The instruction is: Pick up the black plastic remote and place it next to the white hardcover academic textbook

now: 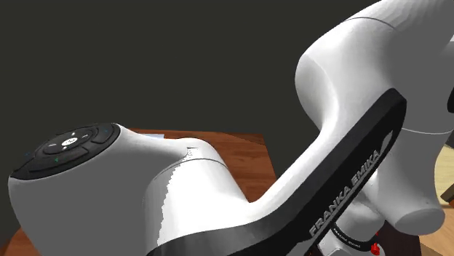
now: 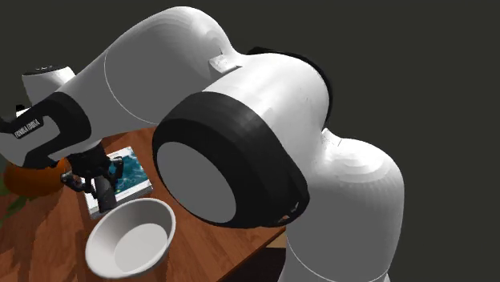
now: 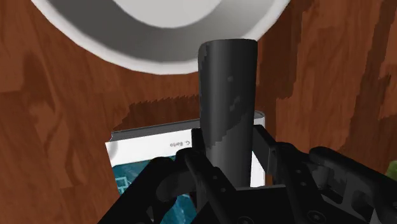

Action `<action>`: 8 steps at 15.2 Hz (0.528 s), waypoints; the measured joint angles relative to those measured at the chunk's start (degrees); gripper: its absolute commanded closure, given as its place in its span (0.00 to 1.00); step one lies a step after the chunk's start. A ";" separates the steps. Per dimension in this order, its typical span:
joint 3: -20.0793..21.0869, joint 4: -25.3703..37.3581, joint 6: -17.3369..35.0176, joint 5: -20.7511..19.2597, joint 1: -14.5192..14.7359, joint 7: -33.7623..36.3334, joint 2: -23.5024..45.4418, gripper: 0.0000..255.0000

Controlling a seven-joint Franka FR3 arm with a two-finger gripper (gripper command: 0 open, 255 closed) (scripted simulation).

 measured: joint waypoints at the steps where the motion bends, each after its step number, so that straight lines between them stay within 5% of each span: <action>1: 0.46 1.05 -0.33 -0.48 0.91 1.55 0.75 1.00; 8: 2.65 10.05 -2.00 -5.12 8.14 12.15 8.42 1.00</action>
